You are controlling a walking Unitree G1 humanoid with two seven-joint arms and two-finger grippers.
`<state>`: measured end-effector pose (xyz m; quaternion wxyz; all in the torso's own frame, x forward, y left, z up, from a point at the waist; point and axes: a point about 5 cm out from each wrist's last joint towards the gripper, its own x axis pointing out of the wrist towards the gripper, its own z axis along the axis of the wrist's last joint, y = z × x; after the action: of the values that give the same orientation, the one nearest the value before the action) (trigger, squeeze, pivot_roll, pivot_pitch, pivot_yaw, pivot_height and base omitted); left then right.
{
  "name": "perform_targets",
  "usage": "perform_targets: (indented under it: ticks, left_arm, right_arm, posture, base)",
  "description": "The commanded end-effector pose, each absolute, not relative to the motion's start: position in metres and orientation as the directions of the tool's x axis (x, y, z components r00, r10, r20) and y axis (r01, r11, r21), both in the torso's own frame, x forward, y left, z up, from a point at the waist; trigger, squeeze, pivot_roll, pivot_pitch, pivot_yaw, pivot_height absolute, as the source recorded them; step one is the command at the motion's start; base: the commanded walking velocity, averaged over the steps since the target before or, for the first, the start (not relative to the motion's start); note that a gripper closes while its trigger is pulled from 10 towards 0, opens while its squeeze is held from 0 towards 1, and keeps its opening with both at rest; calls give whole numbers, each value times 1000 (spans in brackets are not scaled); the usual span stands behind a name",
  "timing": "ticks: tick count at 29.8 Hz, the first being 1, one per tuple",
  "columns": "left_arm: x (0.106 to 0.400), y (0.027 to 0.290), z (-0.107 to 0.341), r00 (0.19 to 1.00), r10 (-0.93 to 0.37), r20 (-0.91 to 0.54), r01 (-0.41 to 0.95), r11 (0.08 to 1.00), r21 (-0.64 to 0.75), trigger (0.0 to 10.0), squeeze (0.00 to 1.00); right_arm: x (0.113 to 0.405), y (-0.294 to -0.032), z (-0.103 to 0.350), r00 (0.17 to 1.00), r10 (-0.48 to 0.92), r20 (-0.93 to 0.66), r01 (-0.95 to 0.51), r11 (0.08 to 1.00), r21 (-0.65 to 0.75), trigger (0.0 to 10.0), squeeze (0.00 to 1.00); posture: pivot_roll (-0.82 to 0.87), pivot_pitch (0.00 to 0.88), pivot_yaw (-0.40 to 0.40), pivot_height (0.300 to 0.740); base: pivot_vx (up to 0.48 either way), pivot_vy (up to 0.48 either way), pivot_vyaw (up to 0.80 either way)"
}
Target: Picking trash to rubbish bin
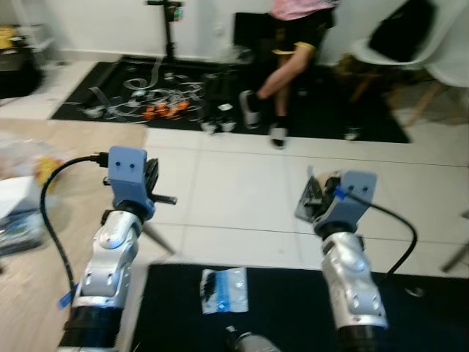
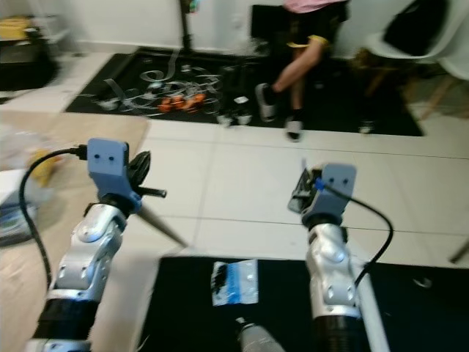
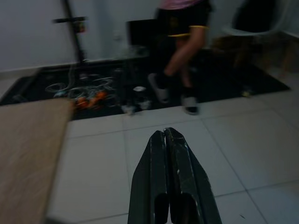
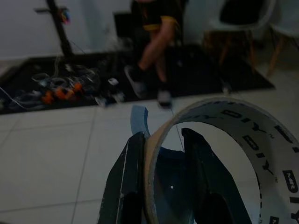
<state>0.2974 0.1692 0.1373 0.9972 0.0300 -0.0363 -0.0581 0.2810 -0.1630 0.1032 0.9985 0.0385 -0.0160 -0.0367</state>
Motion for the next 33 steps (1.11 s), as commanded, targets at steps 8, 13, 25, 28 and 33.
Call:
perform_targets:
  ticks: [8,13,25,28,33]
  left_arm:
    - [284,163,116,990,-138,11,135,983,126,10000,0]
    - [282,163,111,990,-139,-3,138,981,139,10000,0]
    - [287,164,110,993,-118,-11,118,983,139,10000,0]
    - [287,164,109,994,-112,-14,113,988,103,10000,0]
    - [289,163,110,993,-114,-21,116,986,119,10000,0]
  right_arm:
    - [276,-162,91,997,-72,2,71,995,76,10000,0]
    - [275,-160,86,999,-54,-8,55,995,78,10000,0]
    - [280,-161,81,999,-31,-33,33,997,65,10000,0]
    - [280,-162,80,999,-32,-35,34,997,64,10000,0]
    - [279,-162,77,999,-34,-43,36,997,63,10000,0]
  posture:
    - [10,17,41,740]
    - [9,6,36,740]
    - [14,13,33,740]
    - [14,17,30,740]
    - [18,17,28,740]
  base:
    - [0,0,-800]
    - [0,0,-800]
    - [0,0,-800]
    - [0,0,-800]
    - [0,0,-800]
